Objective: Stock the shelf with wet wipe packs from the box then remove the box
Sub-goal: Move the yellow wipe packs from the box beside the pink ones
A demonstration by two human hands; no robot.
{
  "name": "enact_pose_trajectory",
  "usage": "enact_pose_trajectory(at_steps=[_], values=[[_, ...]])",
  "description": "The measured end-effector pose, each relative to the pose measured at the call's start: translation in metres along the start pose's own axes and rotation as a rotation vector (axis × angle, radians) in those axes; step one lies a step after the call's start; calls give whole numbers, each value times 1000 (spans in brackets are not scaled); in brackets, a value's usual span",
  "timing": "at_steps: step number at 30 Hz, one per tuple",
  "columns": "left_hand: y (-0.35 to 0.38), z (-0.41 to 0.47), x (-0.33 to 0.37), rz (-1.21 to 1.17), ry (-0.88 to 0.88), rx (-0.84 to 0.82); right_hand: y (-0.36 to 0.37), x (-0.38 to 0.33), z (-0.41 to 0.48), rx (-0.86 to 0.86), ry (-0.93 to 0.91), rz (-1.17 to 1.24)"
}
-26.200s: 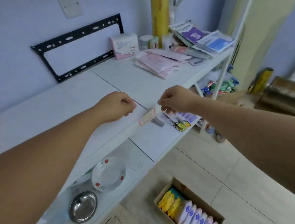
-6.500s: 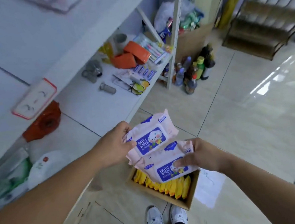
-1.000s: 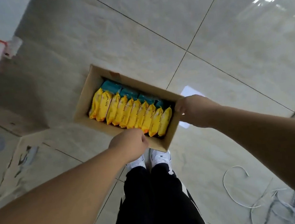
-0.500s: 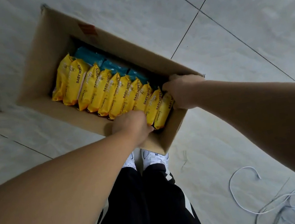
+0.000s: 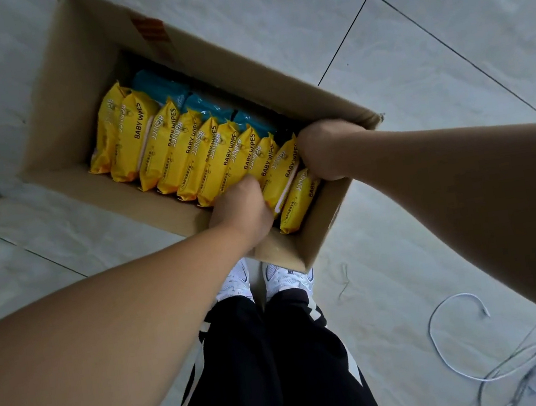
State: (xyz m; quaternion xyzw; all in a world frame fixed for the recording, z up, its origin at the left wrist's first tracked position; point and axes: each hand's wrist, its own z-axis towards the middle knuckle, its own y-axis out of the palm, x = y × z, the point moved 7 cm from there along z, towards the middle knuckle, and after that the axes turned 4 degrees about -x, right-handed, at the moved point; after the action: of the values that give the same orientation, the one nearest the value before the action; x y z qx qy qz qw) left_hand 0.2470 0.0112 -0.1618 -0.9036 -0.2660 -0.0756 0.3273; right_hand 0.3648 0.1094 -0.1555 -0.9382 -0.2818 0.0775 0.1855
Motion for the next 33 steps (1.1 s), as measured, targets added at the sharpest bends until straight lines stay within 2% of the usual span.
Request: enact_pose_trajectory(at_steps=[4,10,20,26,29,33], values=[[-20,-7,-4,-174,-20,-11,-11,-2,-26,7,-103,-10],[-71,-32,-2,-216,-33,80,-26,8,-78,60,-149,299],[-209,-114,8,-367,-38,155,-89,38,-202,401,-125,1112],[-312,-184,52,-519,24,163,-145,30,-297,404,-210,1573],[-372,-232,86,-565,67,155,-190,26,-363,410,-271,1668],[-464,-310,137,-579,137,186,-263,29,-463,476,-371,1626]])
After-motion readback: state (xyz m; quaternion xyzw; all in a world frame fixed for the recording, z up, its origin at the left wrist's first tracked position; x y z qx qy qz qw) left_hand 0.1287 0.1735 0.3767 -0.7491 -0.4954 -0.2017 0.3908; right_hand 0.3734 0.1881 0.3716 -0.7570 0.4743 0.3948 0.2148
